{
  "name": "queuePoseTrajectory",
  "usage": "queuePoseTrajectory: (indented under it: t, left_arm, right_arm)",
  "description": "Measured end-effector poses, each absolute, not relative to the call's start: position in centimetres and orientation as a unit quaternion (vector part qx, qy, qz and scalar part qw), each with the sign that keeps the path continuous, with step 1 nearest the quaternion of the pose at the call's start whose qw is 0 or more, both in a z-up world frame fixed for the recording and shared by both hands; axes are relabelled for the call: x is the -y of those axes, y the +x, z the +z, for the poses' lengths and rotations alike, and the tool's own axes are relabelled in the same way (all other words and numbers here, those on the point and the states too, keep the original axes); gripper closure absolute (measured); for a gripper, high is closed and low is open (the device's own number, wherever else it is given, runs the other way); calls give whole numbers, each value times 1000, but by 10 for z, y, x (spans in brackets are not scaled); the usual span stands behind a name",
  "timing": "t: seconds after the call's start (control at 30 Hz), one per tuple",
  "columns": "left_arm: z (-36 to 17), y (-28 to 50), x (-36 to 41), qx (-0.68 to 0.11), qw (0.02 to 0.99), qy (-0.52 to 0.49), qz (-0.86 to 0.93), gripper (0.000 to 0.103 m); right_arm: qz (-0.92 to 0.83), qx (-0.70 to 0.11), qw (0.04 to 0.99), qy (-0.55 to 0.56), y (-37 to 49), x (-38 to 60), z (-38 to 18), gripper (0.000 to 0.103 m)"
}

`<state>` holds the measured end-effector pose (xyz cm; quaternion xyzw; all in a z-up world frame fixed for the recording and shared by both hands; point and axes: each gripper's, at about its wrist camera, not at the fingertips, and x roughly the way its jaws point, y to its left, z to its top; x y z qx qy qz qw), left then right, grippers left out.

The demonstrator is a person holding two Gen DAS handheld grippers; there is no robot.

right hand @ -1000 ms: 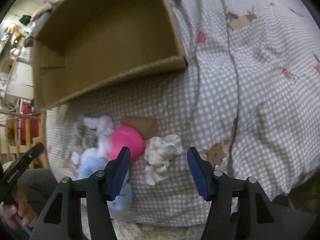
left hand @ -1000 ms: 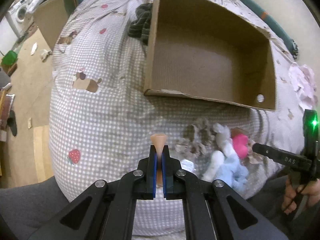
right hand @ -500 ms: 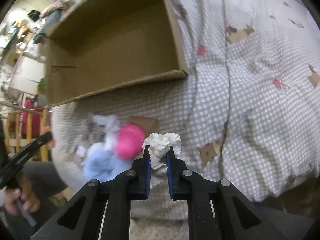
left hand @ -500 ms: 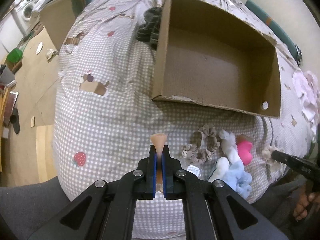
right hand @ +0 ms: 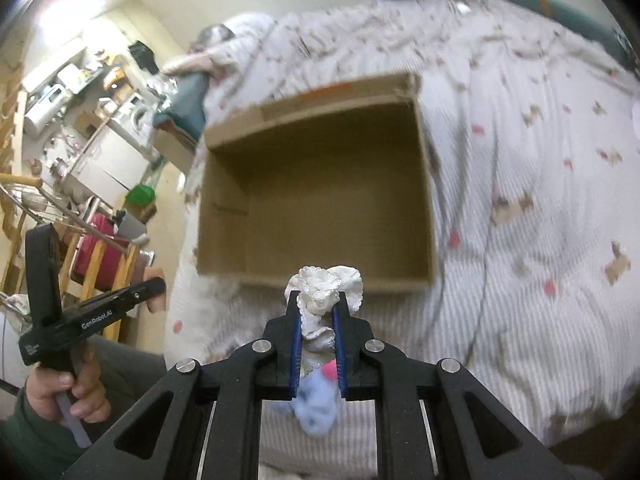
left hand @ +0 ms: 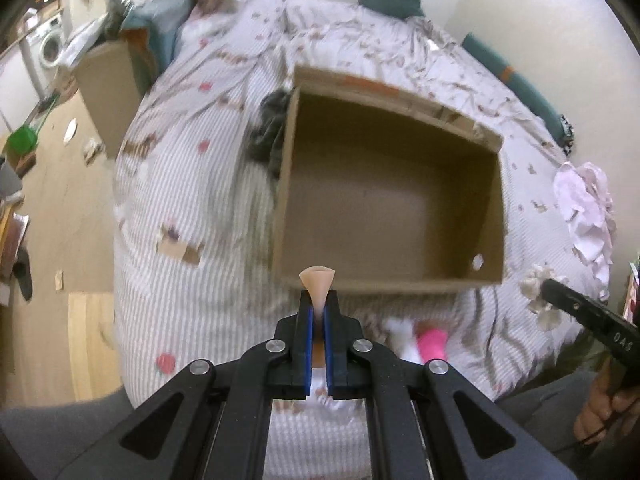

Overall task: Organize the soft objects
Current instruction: 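Carry both items into the box and open both grippers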

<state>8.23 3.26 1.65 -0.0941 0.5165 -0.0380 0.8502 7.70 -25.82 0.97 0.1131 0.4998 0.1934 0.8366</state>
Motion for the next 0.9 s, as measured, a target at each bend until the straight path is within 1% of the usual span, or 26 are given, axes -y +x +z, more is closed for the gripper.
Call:
queuePoseTrajectory:
  t: [0.1,0.2,0.37,0.47,0.67,0.9]
  left_arm:
    - [26,102,-23,-496,864,-75,-36,98]
    - [25,124,-13,-488,870,-63,-40,98]
    - [-1,147,5,-492,868,-54,-48,98]
    - [-21,153,9,-506,859,-58,-51,98]
    - [-49,163,13,-519,852,-34,-51,98]
    - [-59,158,15,-515,855,-26,-50,98]
  right_arm:
    - [191,-483,846,119,93,249,9,88]
    - [182,-470,854,127,109,246,4,88]
    - [178,-462,859,132,127,237,-19,88]
    - [172,-486,846,136,137,232,-38,88]
    - [170,-511,834,121,146,222,-62,88]
    - [155,-531,827,105,151,214,-78,87]
